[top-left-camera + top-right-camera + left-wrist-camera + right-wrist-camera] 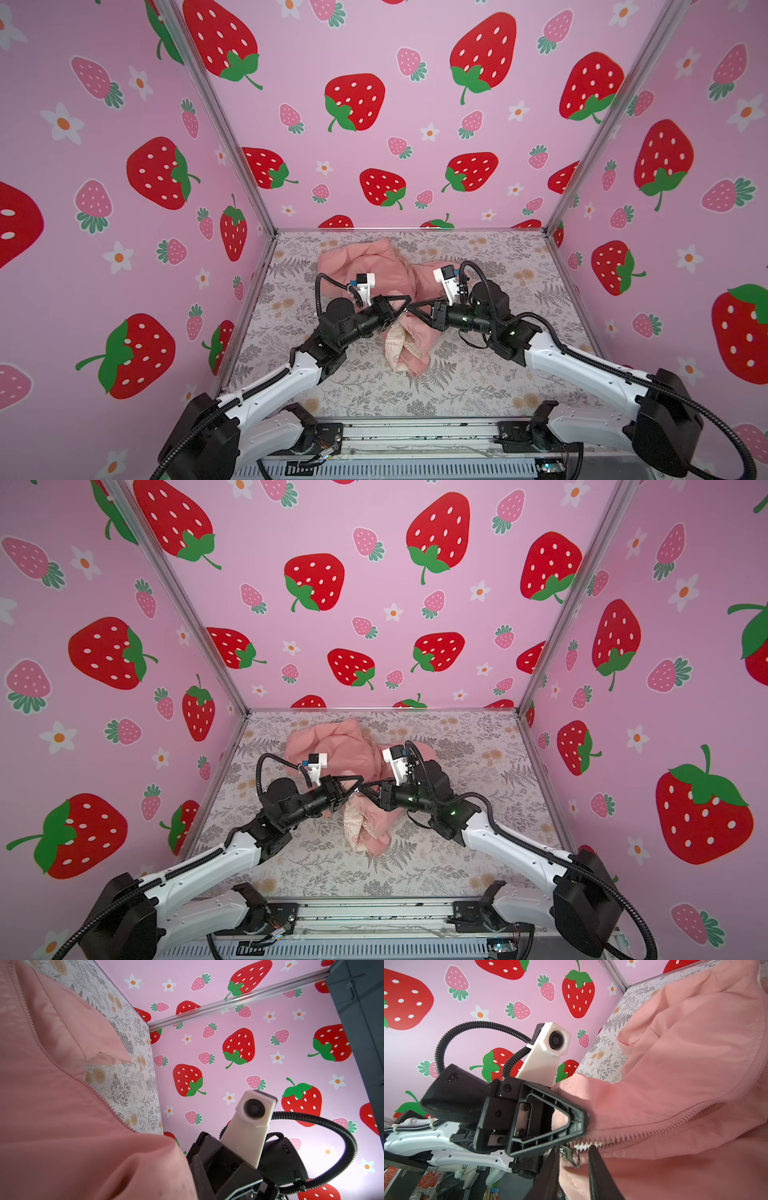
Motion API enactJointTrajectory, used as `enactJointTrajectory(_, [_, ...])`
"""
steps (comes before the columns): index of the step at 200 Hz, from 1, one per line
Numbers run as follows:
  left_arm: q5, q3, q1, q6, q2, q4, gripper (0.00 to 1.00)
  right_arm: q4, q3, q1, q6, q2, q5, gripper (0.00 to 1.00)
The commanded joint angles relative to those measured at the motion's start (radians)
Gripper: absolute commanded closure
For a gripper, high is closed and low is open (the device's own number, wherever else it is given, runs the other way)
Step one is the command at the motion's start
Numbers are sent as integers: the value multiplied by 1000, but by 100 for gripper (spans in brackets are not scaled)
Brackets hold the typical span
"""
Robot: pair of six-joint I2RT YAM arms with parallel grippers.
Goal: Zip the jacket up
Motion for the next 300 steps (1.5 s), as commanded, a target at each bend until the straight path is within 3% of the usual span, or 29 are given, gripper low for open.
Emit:
enactJointTrajectory(1, [24,44,-1,1,-11,23,100,48,2,-5,6,7,-21,74])
enactJointTrajectory(63, [26,51,-8,1,-7,25,100,75,4,-4,24,25,-31,82])
enactJointTrajectory(120, [20,53,-12,8,-16,8,100,85,12,-4,31,35,-40,100])
enactJointTrajectory(136, [21,55,-12,8,-16,9,100,87,12,-4,34,34,-39,100])
enactJointTrajectory(144, [18,56,-12,8,-19,7,95,87,12,-4,35,33,-38,100])
enactJointTrajectory(165, [14,57,-12,13,-33,-14,69,82,8,-4,33,28,-25,100])
enactJointTrajectory(198, [-26,48,-11,71,-123,-176,54,60,3,-5,20,12,34,100])
enactJointTrajectory(232, [-41,42,-11,133,-192,-346,52,53,15,-4,13,23,53,100])
enactJointTrajectory(300, [3,43,-23,188,-161,-351,52,60,40,-4,16,54,52,100])
